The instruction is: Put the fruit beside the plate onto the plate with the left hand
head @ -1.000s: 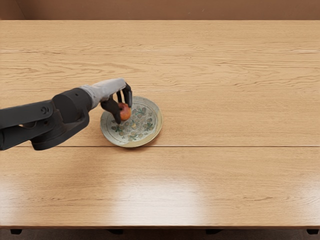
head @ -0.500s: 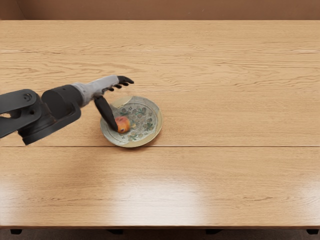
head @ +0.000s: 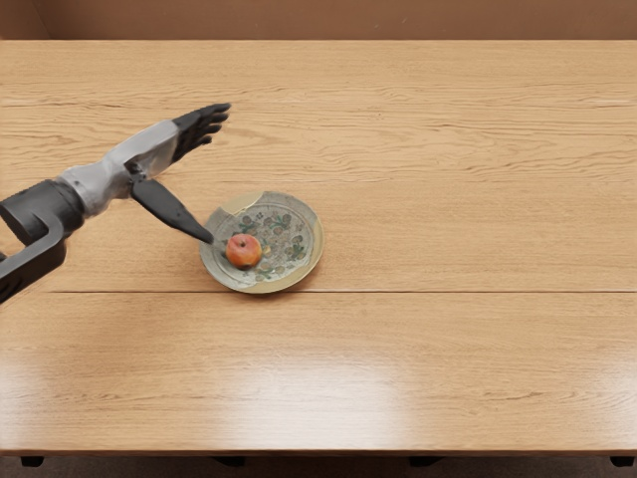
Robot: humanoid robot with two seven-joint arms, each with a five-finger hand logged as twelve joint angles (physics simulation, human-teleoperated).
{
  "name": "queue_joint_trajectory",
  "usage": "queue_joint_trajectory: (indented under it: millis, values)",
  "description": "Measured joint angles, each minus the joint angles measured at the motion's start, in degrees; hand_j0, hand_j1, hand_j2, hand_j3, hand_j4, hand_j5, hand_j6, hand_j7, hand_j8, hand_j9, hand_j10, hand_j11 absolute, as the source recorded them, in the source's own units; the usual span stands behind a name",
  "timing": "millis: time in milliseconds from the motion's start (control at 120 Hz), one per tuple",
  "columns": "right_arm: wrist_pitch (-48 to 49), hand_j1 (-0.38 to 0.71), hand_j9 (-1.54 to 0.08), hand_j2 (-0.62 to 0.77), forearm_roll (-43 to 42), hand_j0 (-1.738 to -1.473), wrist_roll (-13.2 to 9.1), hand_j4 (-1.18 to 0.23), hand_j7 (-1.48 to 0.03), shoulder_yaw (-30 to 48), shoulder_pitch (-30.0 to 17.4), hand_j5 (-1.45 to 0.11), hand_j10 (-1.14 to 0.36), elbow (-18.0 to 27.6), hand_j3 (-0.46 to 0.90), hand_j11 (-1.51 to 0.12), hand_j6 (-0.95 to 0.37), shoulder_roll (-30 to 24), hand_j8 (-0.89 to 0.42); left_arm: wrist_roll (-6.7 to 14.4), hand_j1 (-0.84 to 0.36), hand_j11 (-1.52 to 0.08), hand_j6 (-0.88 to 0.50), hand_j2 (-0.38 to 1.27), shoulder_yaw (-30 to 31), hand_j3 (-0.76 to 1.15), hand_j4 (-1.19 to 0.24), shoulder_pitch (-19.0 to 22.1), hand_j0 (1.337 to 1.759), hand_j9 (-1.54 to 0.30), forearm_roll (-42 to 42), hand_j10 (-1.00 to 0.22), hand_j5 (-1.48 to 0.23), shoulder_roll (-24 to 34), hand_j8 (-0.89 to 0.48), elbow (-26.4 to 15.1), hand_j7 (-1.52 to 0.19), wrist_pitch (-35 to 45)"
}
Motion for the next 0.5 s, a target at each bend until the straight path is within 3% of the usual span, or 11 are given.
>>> queue_joint_trajectory:
  millis: [108,183,308,500]
  values:
    - [0.00,-0.35,0.00,0.00,-0.01,-1.658,0.00,0.00,0.00,0.00,0.00,0.00,0.00,0.00,0.00,0.00,0.00,0.00,0.00,-10.74,0.33,-0.03,-0.02,0.01,0.10,0.00,-0.02,5.04,1.658,-0.03,-3.13,-0.02,-0.03,0.53,-0.02,3.47,-0.03,-2.95]
    - [0.00,-0.35,0.00,0.00,0.00,-1.658,0.00,0.00,0.00,0.00,0.00,0.00,0.00,0.00,0.00,0.00,0.00,0.00,0.00,-14.95,0.33,-0.02,-0.02,0.01,0.22,0.00,-0.02,8.23,1.658,-0.02,-3.99,-0.02,-0.03,0.49,-0.02,6.40,-0.03,-3.78]
    - [0.00,-0.35,0.00,0.00,-0.01,-1.658,0.00,0.00,0.00,0.00,0.00,0.00,0.00,0.00,0.00,0.00,0.00,0.00,0.00,-17.74,0.33,-0.02,-0.02,0.01,0.57,0.00,-0.02,12.01,1.658,-0.02,-4.35,-0.02,-0.02,0.48,-0.02,11.64,-0.02,-4.32]
    - [0.00,-0.35,0.00,0.00,0.00,-1.658,0.00,0.00,0.00,0.00,0.00,0.00,0.00,0.00,0.00,0.00,0.00,0.00,0.00,-18.75,0.34,-0.02,-0.02,0.01,1.52,0.00,-0.01,12.47,1.658,-0.02,-4.39,-0.01,-0.02,-0.22,-0.02,19.23,-0.02,-4.52]
